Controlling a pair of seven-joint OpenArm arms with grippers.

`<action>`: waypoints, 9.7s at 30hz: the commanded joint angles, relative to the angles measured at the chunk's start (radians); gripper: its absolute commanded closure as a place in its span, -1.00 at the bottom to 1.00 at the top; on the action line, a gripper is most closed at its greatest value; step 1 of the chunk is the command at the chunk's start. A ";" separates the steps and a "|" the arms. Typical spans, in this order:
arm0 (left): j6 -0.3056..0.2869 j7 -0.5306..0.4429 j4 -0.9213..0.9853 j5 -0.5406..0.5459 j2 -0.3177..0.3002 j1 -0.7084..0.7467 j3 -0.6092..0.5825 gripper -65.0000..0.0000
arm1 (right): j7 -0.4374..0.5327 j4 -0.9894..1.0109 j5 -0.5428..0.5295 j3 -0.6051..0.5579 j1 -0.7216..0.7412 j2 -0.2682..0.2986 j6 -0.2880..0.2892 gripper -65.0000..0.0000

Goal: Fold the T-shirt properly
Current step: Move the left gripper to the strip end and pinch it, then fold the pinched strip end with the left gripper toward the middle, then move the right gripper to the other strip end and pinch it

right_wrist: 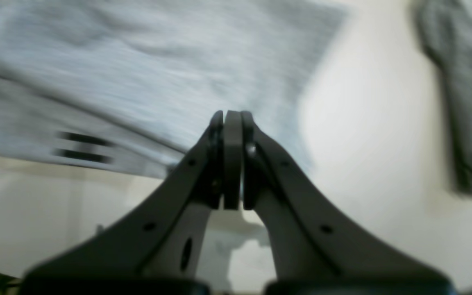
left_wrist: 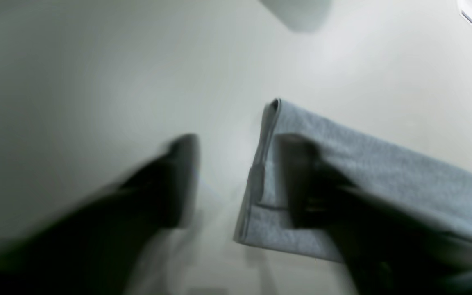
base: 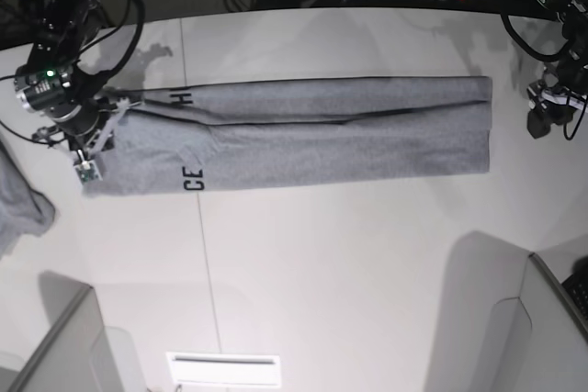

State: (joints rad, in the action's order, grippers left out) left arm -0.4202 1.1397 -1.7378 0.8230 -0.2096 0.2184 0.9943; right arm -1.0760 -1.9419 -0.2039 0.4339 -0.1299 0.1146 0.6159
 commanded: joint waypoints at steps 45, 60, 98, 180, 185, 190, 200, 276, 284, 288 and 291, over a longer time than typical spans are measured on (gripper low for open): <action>-0.138 -0.197 0.385 -0.109 -0.050 -0.096 -0.183 1.00 | 0.010 -0.020 0.011 0.009 -0.003 -0.019 0.000 1.00; -0.134 -0.195 0.008 -0.112 -0.110 0.031 -0.302 1.00 | 0.006 -0.020 0.011 0.007 0.003 -0.019 0.000 1.00; 0.093 -0.192 -0.078 -0.110 0.088 -0.075 -0.886 1.00 | 0.006 -0.020 0.011 0.009 -0.003 -0.019 0.000 1.00; 0.091 -0.194 0.083 -0.106 0.117 -0.167 -1.066 -0.19 | 0.004 -0.020 0.011 0.009 -0.003 -0.019 0.000 1.00; 0.091 -0.194 0.078 -0.106 0.118 -0.167 -1.162 -0.18 | 0.004 -0.020 0.011 0.010 -0.003 -0.019 0.000 1.00; 0.091 -0.191 0.074 -0.106 0.115 -0.164 -1.233 -0.18 | 0.004 -0.020 0.011 0.009 -0.003 -0.019 0.000 1.00; 0.091 -0.189 -0.205 -0.106 0.058 -0.044 -1.221 -0.17 | 0.004 -0.020 0.011 0.013 0.005 -0.019 0.000 1.00; -0.058 -0.427 0.147 -0.278 0.034 0.071 -0.452 1.00 | -0.134 0.824 -0.610 0.006 0.253 0.092 -0.009 0.15; -0.056 -0.427 0.151 -0.278 0.016 0.069 -0.461 1.00 | -0.119 0.823 -0.609 0.006 0.252 0.089 -0.009 1.00; -0.055 -0.428 0.158 -0.324 -0.023 0.045 -0.575 1.00 | -0.117 0.818 -0.609 0.004 0.255 0.096 -0.011 1.00; -0.055 -0.428 0.161 -0.417 -0.023 0.008 -0.638 1.00 | -0.117 0.757 -0.595 0.004 0.256 0.096 -0.077 1.00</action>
State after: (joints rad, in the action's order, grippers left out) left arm -0.4717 0.7250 -1.5627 0.3992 -0.2188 0.2291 0.3500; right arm -1.1984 -1.1687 -0.8070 0.4347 0.1093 0.1944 0.5335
